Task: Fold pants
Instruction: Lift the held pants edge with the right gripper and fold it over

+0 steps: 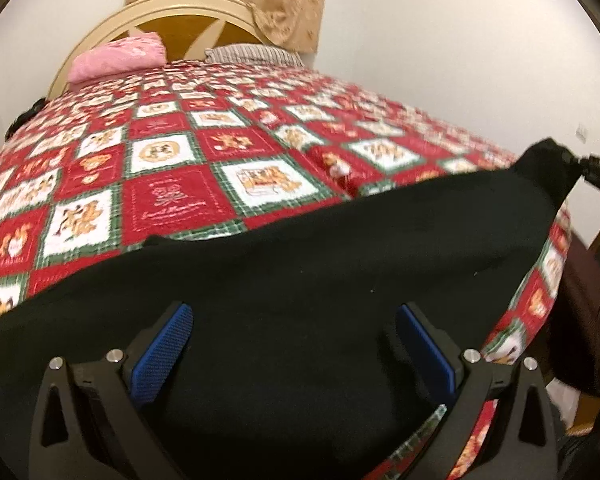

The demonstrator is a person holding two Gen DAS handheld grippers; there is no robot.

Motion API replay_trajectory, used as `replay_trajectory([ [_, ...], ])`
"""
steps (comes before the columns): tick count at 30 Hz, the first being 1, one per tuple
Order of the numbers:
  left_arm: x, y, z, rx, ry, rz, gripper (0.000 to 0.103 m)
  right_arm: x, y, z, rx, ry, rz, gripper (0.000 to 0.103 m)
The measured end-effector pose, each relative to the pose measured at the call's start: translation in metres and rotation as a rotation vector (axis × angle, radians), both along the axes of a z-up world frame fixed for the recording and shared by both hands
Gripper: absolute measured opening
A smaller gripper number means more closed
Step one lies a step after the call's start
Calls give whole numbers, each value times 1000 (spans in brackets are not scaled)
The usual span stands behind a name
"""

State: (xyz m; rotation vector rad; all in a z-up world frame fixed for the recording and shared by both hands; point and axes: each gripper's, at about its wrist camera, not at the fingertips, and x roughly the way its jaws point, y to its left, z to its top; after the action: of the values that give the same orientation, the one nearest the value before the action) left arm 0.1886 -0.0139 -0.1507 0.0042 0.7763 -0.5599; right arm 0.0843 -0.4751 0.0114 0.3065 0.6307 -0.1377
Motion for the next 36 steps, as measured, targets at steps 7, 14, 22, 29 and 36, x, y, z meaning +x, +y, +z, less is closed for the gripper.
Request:
replay_trajectory([
  [7, -14, 19, -3, -89, -7, 33, 103, 12, 60, 22, -76, -17, 121, 11],
  [14, -24, 27, -2, -106, -31, 47, 103, 28, 115, 33, -115, -23, 237, 11],
  [22, -28, 33, 0, -135, -28, 49, 103, 49, 179, 29, -115, -19, 375, 11],
  [29, -30, 31, 4, -160, -11, 33, 103, 69, 237, -15, -140, 69, 497, 11],
  [36, -26, 9, 11, -172, 9, -15, 103, 82, 280, -69, -155, 167, 611, 11],
])
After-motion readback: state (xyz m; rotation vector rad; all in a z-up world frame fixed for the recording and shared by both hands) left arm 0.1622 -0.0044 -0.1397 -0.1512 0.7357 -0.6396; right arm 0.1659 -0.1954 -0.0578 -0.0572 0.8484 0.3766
